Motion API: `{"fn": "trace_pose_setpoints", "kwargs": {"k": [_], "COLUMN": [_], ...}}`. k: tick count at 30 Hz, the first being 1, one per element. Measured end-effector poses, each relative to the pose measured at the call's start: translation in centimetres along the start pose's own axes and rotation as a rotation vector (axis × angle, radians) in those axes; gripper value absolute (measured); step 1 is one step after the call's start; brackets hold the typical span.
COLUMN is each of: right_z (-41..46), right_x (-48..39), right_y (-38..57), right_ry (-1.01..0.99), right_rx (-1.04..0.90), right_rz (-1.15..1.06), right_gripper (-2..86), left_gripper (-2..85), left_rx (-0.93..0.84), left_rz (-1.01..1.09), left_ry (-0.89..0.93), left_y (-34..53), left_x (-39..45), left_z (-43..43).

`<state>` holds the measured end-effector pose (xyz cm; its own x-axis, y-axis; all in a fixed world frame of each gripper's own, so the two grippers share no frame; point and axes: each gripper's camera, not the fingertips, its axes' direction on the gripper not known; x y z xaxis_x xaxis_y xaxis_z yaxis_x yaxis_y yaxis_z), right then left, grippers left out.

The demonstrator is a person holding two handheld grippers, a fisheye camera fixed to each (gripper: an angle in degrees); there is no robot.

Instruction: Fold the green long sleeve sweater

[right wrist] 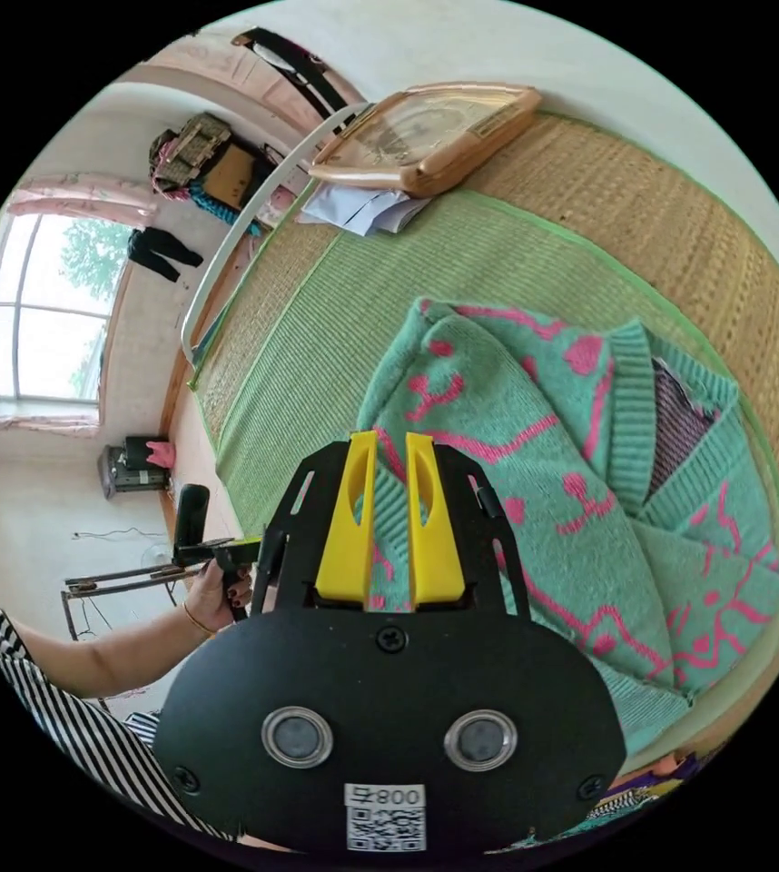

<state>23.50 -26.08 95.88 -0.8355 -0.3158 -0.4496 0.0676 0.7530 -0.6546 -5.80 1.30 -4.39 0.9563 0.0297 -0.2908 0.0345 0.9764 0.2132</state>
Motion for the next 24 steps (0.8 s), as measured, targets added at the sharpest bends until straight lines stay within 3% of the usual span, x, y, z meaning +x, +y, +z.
{"fn": "trace_pose_setpoints", "kwargs": {"k": [9, 15, 24], "right_z": [5.8, 7.3, 6.3], "right_x": [-4.3, -7.3, -6.1], "right_y": [-6.6, -7.8, -8.6], "right_ry": [0.157, 0.434, 0.412], "right_rx": [-0.194, -0.189, -0.224], "right_rz": [0.047, 0.007, 0.018], "right_gripper": [11.2, 7.9, 5.2], "left_gripper": [10.2, 9.6, 7.7], "left_rx": [-0.061, -0.111, -0.147], "left_rz": [0.023, 0.065, 0.103], "left_ry": [0.032, 0.009, -0.002], "left_y": [-1.2, -2.0, -1.6], "left_x": [-1.8, -2.3, -2.5], "left_z": [1.2, 3.1, 6.8]}}
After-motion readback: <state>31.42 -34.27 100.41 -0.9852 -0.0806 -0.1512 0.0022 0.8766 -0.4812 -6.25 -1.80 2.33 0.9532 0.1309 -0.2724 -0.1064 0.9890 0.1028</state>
